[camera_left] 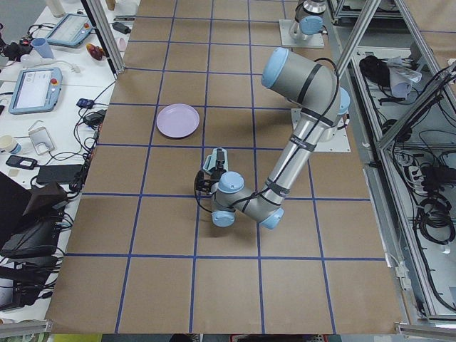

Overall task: Flip cup and place on plate
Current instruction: 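Close the left gripper on the mug's rim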

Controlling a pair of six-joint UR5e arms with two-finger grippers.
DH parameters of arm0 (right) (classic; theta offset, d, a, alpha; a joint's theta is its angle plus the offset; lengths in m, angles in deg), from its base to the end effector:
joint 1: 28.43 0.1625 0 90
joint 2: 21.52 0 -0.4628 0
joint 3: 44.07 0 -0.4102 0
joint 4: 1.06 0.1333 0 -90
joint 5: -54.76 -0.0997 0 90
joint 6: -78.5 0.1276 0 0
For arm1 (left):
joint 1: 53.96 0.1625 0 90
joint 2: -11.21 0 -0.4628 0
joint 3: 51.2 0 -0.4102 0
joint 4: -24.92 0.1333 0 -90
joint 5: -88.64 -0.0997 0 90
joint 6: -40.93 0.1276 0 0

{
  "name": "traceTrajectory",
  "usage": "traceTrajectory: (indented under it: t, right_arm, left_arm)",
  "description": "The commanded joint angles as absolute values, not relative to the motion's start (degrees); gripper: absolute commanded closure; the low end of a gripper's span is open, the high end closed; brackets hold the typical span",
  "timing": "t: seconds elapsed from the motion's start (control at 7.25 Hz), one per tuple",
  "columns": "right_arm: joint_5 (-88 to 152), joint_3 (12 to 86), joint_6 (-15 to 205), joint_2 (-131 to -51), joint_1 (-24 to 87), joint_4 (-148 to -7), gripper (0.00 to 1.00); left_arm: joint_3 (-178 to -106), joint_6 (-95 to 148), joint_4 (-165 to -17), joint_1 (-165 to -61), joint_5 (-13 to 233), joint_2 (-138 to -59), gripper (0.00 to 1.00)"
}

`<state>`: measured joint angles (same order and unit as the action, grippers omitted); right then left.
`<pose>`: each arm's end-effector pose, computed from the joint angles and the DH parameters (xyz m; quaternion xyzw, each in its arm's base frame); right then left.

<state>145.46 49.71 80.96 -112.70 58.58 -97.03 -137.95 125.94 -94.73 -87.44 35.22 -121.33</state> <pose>0.1051 -0.5135 0.4851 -0.0477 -0.9984 0.0294 0.0062 0.3604 -0.4894 0.1139 -0.0205 -0.8024 0.0672 0.5926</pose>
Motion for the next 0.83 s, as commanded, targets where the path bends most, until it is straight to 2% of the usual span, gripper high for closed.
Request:
traceTrajectory:
  t: [0.0,0.41,0.69]
  right_arm:
    - [145.46,49.71,80.96,-112.75,58.58,-97.03,0.00]
    - [145.46,49.71,80.96,-112.75,58.58,-97.03,0.00]
    - [145.46,49.71,80.96,-112.66,58.58,-97.03,0.00]
  left_arm:
    - [-138.03,126.45,-94.69,-87.44,35.64,-121.33,0.80]
    - [-138.47,126.53,-94.69,-87.44,36.08,-121.33,0.99]
    - [-138.47,126.45,-94.69,-87.44,36.08,-121.33,1.00]
